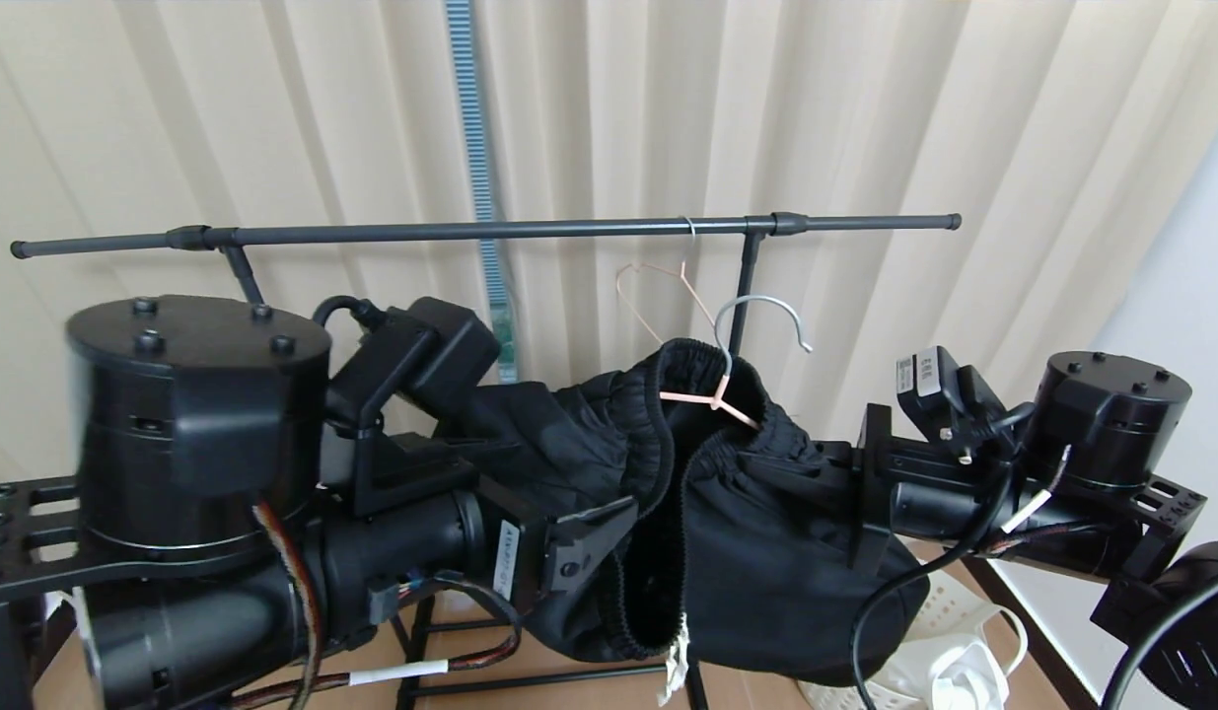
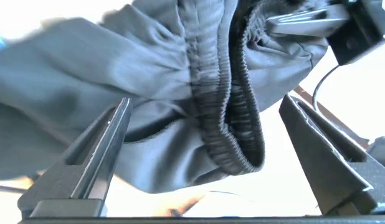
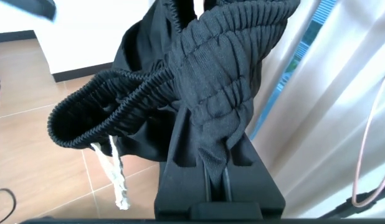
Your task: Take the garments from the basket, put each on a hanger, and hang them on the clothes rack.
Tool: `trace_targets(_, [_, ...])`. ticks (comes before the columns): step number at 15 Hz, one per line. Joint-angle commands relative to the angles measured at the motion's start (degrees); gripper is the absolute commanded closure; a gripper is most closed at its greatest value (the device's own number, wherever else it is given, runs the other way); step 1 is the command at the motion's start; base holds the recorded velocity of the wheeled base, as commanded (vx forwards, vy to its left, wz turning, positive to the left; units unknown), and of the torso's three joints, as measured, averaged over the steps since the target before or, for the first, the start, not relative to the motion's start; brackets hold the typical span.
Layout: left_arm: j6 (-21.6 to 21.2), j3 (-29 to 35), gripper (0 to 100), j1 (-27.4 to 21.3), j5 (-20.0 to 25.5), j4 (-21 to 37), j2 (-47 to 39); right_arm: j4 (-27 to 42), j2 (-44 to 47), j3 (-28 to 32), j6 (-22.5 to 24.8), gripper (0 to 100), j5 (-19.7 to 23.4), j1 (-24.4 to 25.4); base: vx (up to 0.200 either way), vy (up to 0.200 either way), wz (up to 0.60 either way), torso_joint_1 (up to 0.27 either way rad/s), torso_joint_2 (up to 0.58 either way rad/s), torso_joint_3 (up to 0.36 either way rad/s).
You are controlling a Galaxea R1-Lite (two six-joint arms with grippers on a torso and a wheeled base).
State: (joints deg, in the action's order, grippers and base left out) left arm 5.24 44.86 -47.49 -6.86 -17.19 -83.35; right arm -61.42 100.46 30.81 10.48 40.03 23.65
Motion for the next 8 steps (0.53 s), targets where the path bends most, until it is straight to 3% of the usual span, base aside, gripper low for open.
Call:
trace_targets(1, [-1.11,-0.74,0,1.53,0.62,0.14,4.16,-0.02,0.61,-0.04,0.06,100,0.66,-0.27,0.000,0.000,0.00,0.000,0.00,0.000])
trace_targets(3, [-3.66,-0.13,0,2.76,1.68,2.07,6.09,-0.11,0.61,-0.66,0.06,100,2.42,-0.80,0.000,0.000,0.00,0.000,0.00,0.000])
trace_targets(4, [-7.79,1.19,0,5.04,3.79,7.26,7.06,-0.11,0.61,-0.92,0.06,100,3.91,-1.06,0.000,0.000,0.00,0.000,0.00,0.000])
trace_targets(8, [-14.82,11.04,0,13.48,17.67,20.79,6.79,-0.11,0.44,-1.98,0.15,100,8.48,-1.06,0.000,0.000,0.00,0.000,0.00,0.000])
